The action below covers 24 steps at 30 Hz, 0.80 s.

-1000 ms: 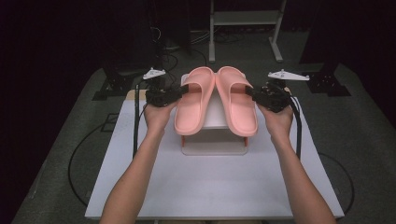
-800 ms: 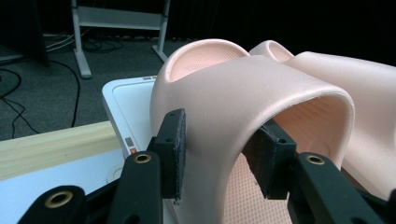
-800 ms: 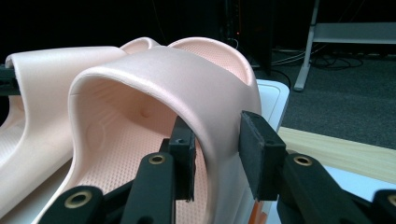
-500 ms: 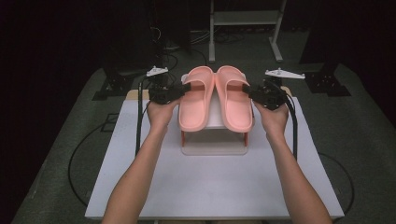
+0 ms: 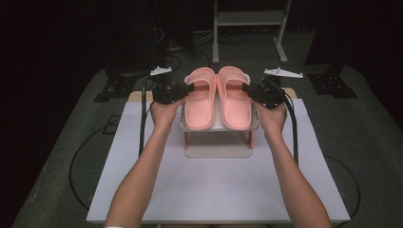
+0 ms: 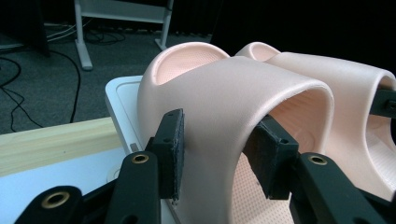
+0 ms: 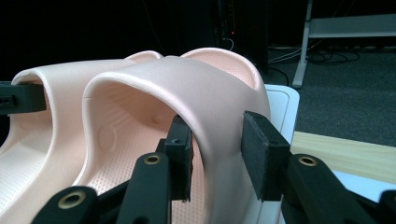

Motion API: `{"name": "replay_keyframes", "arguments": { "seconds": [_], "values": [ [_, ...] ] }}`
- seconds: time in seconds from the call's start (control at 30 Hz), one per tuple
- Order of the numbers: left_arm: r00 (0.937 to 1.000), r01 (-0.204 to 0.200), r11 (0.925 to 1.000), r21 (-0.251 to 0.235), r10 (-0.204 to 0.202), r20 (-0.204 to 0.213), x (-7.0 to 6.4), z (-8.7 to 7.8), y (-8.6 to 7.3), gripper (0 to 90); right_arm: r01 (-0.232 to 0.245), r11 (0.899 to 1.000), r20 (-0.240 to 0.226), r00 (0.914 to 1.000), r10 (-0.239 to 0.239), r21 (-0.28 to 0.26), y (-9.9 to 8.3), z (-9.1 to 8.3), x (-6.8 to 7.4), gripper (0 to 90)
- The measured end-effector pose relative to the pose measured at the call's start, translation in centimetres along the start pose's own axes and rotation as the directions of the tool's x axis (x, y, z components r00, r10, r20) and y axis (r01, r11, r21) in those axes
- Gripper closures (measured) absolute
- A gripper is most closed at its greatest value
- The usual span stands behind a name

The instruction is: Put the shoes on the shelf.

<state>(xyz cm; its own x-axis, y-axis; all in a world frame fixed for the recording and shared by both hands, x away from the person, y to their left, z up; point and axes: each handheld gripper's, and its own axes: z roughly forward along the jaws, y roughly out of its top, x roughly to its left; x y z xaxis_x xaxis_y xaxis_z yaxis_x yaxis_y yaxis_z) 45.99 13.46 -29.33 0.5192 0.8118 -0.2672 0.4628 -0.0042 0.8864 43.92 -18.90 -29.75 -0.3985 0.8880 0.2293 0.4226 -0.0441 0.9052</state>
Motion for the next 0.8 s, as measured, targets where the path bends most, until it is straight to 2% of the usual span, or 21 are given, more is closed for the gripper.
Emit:
{"name": "replay_keyframes", "arguments": {
  "seconds": [0.13,0.6,0.8],
  "values": [
    [1.0000,0.004,1.0000,0.005,-0.004,0.004,0.14,0.31,-0.07,57.8,-0.026,1.000,0.006,0.9997,0.026,0.000,-0.07,0.39,-0.31,63.5],
    [1.0000,0.006,1.0000,-0.003,-0.006,0.007,-0.03,0.51,-0.11,55.1,-0.066,0.998,0.032,0.9973,0.066,-0.008,-0.05,0.76,-0.88,63.1],
    [0.9999,0.002,1.0000,-0.003,-0.002,0.010,-0.11,0.55,-0.06,54.7,-0.049,0.999,0.037,0.9981,0.049,-0.009,-0.12,0.97,-0.46,62.5]
  ]
}}
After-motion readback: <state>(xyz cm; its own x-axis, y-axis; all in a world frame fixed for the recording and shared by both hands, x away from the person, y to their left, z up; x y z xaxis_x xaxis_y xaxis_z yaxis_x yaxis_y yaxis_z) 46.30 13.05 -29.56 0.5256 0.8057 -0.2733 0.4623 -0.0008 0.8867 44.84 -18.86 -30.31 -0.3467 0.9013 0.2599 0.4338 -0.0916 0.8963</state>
